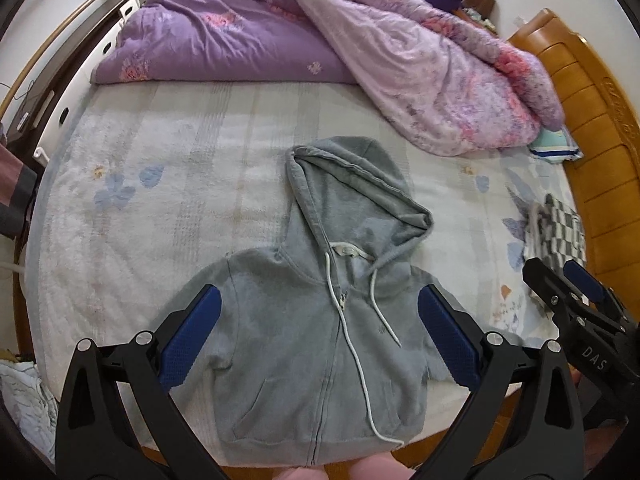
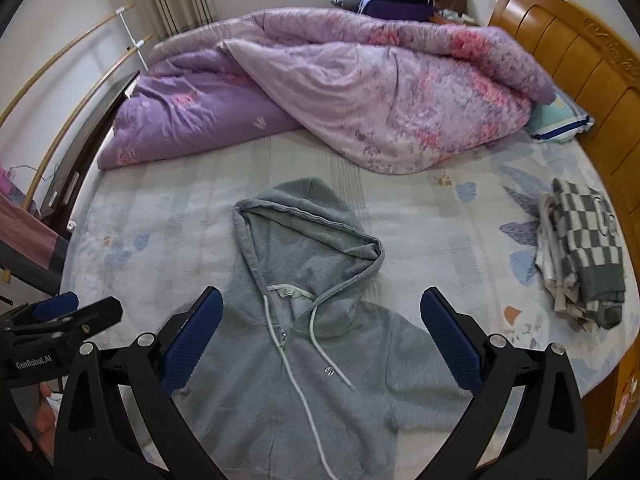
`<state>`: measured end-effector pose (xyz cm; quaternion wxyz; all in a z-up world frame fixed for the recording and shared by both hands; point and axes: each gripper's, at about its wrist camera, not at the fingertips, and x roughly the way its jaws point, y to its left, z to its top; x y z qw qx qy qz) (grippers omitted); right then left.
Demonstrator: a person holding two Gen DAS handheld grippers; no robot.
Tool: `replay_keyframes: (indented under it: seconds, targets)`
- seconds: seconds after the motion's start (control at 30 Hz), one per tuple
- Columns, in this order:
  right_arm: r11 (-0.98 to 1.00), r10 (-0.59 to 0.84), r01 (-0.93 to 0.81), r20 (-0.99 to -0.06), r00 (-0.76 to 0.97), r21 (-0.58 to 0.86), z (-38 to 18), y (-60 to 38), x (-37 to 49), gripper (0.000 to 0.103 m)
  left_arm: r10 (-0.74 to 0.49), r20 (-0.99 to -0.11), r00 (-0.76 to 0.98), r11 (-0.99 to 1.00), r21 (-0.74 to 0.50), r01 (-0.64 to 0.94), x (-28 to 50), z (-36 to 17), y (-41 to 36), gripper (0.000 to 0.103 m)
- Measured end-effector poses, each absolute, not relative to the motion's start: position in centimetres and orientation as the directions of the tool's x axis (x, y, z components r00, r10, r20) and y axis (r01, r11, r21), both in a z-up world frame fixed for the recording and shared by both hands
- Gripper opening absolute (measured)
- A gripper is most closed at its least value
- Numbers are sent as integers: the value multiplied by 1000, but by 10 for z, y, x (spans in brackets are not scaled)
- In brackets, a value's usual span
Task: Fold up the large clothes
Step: 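Move both tools forward toward the hood of the grey hoodie, then grasp the hood edge with the left gripper while the right gripper grasps it too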
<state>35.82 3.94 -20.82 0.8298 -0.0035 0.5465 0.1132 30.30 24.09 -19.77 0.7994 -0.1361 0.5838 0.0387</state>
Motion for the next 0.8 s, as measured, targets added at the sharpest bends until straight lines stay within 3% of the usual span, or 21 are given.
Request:
replay_keyframes:
  seconds: [0.23, 0.43, 0.5, 0.7, 0.8]
  targets:
    - [971, 199, -196, -926, 320, 141, -265, 23, 420, 95, -89, -962, 257, 962, -149, -227, 366, -258, 244, 98]
    - [931, 328, -210, -936, 129, 297, -356, 28, 484, 95, -69, -982, 176, 978, -101, -182, 437, -338, 251, 98]
    - [934, 301, -223, -950, 77, 278, -384, 36, 504, 85, -53, -988, 142, 983, -77, -164, 460, -367, 253, 98]
    - [929, 277, -255, -961, -9, 270, -445, 54, 548, 84, -77, -988, 131, 991, -90, -96, 520, -428, 257, 98]
    - [930, 237, -287, -971, -14, 231, -468, 62, 563, 84, -155, -983, 94, 986, -159, -40, 542, -454, 258, 98]
